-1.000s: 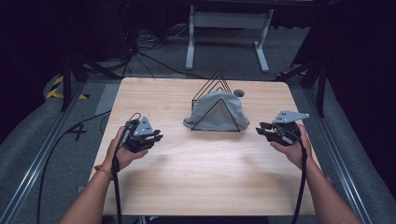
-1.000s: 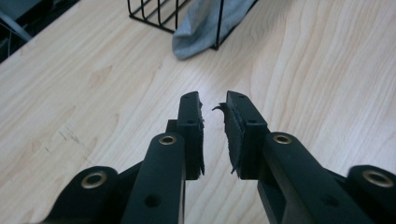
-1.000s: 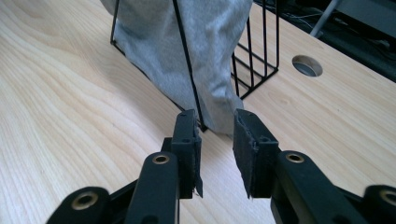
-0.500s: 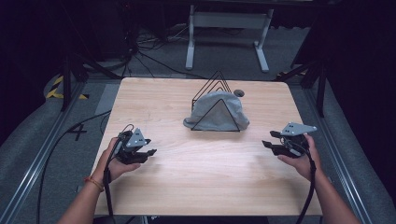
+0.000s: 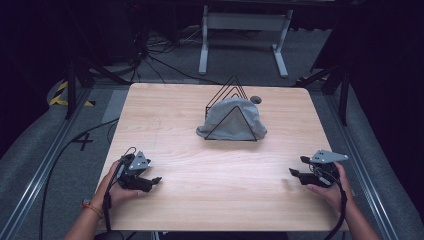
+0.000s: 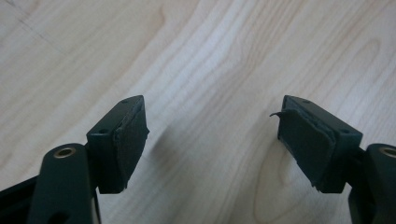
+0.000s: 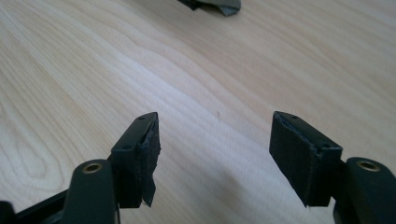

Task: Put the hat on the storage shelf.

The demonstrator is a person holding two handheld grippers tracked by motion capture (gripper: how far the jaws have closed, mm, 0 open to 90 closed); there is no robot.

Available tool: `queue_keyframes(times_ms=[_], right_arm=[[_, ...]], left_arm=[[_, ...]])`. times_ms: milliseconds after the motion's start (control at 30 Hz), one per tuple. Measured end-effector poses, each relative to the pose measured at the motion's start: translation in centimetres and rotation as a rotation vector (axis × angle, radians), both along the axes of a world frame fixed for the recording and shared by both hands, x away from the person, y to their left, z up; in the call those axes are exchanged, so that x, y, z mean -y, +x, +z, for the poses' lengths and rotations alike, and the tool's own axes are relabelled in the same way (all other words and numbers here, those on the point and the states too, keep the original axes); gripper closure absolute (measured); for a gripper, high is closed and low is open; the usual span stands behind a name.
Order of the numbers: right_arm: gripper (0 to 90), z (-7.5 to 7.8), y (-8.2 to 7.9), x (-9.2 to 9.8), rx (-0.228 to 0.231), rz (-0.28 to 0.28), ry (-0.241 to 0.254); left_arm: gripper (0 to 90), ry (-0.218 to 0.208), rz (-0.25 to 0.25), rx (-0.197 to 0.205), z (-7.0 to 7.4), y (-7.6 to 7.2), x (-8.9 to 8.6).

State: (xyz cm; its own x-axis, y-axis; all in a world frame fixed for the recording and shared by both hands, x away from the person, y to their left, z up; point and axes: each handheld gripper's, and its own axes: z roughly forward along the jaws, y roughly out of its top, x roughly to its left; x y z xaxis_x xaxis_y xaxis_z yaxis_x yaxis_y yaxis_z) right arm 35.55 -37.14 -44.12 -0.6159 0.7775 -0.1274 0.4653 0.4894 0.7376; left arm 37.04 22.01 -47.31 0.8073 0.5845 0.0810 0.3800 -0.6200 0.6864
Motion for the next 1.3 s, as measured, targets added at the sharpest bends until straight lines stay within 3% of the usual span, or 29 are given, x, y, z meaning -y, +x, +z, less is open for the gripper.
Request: queue_keyframes(times_ms=[133, 233, 267, 367, 600, 1300], right_arm=[[31.9, -1.1, -0.8, 0.9, -0.014, -0.024, 0.008], [29.9, -1.9, -1.4, 1.4, -0.025, -0.047, 0.026], [27.3, -2.3, -1.8, 1.8, -0.038, -0.052, 0.045], [24.5, -2.6, -2.4, 2.4, -0.046, -0.079, 0.077], [23.4, -2.6, -2.8, 2.8, -0.054, -0.099, 0.084], [18.8, -2.6, -2.8, 2.7, -0.06, -0.126, 0.081]], left_arm=[[22.9, -0.042, 0.016, 0.002, -0.4, -0.5, -0.9], [21.5, -0.096, 0.045, -0.04, -0.8, -0.7, -1.4], [19.6, -0.09, 0.047, -0.023, -0.8, -0.9, -1.4], [19.5, -0.099, 0.059, -0.049, -0.9, -1.1, -1.5], [15.2, -0.087, 0.075, -0.053, -0.8, -1.0, -1.5], [13.9, -0.082, 0.082, -0.051, -0.9, -1.0, -1.4]])
